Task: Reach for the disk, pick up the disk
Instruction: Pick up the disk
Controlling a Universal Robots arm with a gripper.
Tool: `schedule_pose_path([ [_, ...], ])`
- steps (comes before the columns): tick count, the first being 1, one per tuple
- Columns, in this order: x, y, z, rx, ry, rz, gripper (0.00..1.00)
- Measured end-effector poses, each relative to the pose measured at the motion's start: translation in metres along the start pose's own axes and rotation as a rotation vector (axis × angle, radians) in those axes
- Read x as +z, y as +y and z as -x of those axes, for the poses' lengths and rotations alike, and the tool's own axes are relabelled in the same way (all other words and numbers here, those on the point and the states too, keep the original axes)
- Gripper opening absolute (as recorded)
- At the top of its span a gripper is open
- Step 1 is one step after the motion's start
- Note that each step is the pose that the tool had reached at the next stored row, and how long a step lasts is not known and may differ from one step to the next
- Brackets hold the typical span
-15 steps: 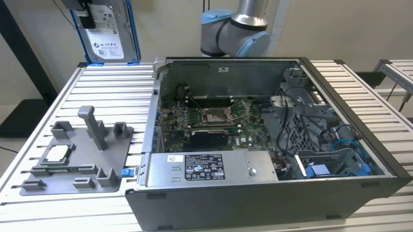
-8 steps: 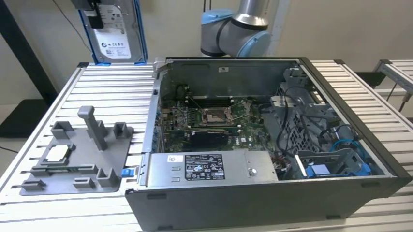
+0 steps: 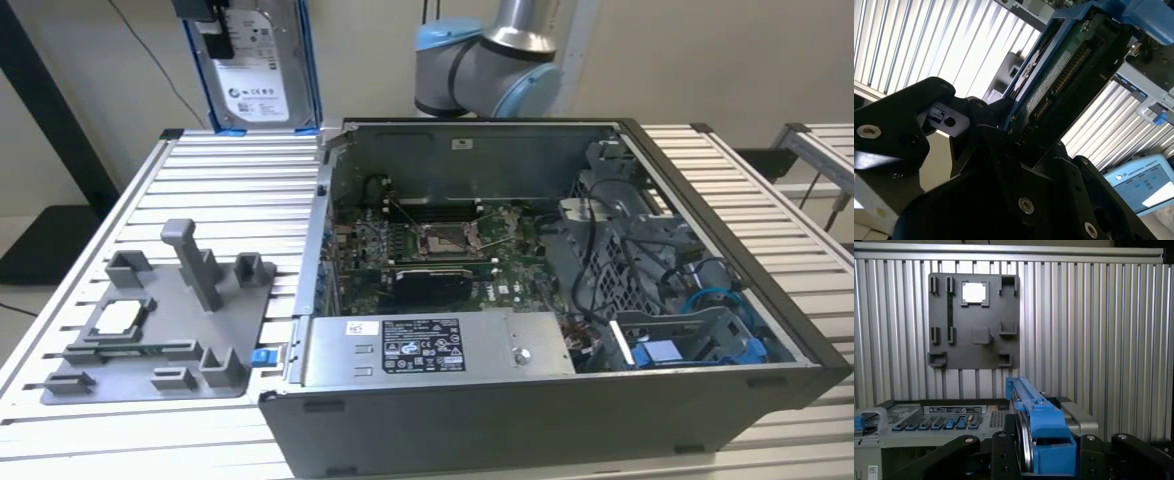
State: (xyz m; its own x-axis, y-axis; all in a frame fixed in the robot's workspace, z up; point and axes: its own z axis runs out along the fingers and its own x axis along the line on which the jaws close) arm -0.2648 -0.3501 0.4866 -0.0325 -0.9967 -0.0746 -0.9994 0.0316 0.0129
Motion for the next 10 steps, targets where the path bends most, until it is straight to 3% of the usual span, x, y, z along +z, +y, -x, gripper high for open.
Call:
schedule_pose_path([
  [10, -0.0002, -0.0239, 0.0008, 0.0, 0.0, 0.0, 0.0],
])
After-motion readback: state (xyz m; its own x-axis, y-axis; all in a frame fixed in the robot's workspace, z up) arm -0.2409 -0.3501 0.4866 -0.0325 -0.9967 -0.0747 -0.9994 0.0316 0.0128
